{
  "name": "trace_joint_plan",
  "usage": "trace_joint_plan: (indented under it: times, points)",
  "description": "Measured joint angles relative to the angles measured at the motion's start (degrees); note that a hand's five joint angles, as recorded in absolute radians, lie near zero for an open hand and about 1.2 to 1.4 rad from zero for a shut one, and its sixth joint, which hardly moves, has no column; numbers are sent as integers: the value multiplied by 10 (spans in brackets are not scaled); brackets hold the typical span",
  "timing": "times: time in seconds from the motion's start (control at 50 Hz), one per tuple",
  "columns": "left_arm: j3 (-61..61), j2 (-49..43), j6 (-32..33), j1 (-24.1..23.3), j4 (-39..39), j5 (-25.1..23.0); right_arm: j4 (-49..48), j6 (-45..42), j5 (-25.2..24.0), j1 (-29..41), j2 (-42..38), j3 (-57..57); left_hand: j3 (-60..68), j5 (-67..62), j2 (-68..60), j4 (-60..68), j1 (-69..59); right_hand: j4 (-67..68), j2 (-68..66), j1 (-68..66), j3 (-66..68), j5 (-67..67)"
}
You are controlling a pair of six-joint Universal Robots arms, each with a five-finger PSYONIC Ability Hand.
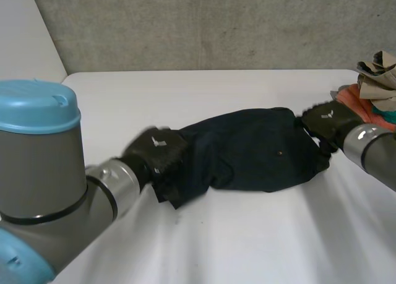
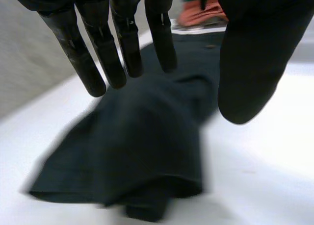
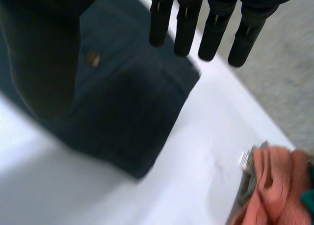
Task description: Fold the laundry.
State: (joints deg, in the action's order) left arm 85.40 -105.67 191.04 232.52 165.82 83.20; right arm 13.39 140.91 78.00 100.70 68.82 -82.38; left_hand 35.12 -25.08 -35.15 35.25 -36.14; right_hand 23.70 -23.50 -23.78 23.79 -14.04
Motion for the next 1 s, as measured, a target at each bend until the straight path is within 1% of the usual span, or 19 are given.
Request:
trace_joint_plan:
  times: [0.08, 0.12, 0.14, 0.16, 0.24, 0.34, 0.4, 0.42, 0.48, 0.54, 0.58, 0.7, 0.74, 0.84, 0.9, 0.92, 0.96, 0.98, 1.0]
  points:
    - [2, -21, -36, -6, -35, -42, 30, -74, -27, -32, -11, -16, -3, 5, 4, -6, 13, 41, -42, -40, 39, -40]
    - [-2, -40, -44, -4, -41, -50, 30, -100, -44, -46, -20, -26, -40, 45, 40, -45, 56, 42, -42, -40, 39, -42]
    - [-4, -46, -45, -2, -42, -51, 28, -107, -50, -50, -23, -29, -40, 45, 40, -45, 56, 42, -42, -40, 39, -42]
    - [-9, -60, -45, 1, -40, -49, 23, -117, -60, -56, -30, -35, -73, 80, 75, -80, 92, 40, -40, -38, 38, -39]
    - [-38, -109, -32, 15, -22, -16, -13, -132, -92, -72, -54, -48, -117, 127, 121, -124, 128, 17, -19, -24, 19, -4]
    - [-85, -160, 4, 25, 10, 40, -80, -131, -126, -80, -85, -52, -165, 177, 169, -174, 180, -7, -1, -12, -2, 25]
    - [-115, -190, 40, 28, 24, 63, -119, -128, -141, -80, -101, -50, -177, 186, 178, -183, 189, -7, -1, -12, -2, 25]
    - [-133, -208, 65, 29, 28, 74, -138, -126, -147, -79, -110, -48, -177, 186, 178, -183, 189, -7, -1, -12, -2, 24]
    - [-152, -229, 95, 30, 31, 83, -161, -123, -153, -77, -120, -45, -177, 186, 178, -183, 189, -3, -3, -13, 0, 14]
    - [-182, -262, 139, 32, 32, 92, -190, -115, -160, -72, -133, -39, -177, 186, 178, -183, 189, 11, -3, -14, 0, -12]
    - [-192, -272, 152, 32, 33, 94, -199, -112, -162, -69, -138, -36, -176, 185, 177, -183, 188, 22, -12, -17, 10, -22]
    - [-230, -308, 174, 26, 66, 103, -228, -102, -160, -54, -169, -7, -107, 105, 109, -108, 108, 61, -61, -32, 59, -59]
    - [-239, -317, 177, 25, 90, 107, -233, -98, -158, -49, -182, 8, -70, 69, 73, -70, 76, 80, -83, -71, 80, -78]
    - [-253, -336, 187, 25, 143, 106, -242, -84, -149, -36, -208, 41, -48, 51, 51, -49, 74, 126, -130, -120, 127, -122]
    - [-259, -349, 197, 26, 155, 99, -250, -76, -145, -31, -218, 51, -15, 21, 17, -18, 32, 151, -154, -146, 151, -146]
    - [-261, -353, 200, 27, 157, 97, -253, -73, -144, -30, -221, 54, 16, -11, -15, 15, -15, 153, -156, -148, 154, -148]
    - [-267, -360, 206, 28, 158, 93, -262, -69, -141, -26, -227, 59, 141, -122, -142, 130, -142, 179, -185, -162, 179, -174]
    - [-268, -362, 207, 28, 158, 92, -264, -68, -140, -25, -228, 60, 141, -132, -142, 141, -153, 186, -189, -169, 185, -180]
    - [-272, -365, 211, 29, 157, 90, -274, -66, -137, -22, -234, 65, 275, -261, -278, 271, -272, 221, -227, -219, 221, -211]
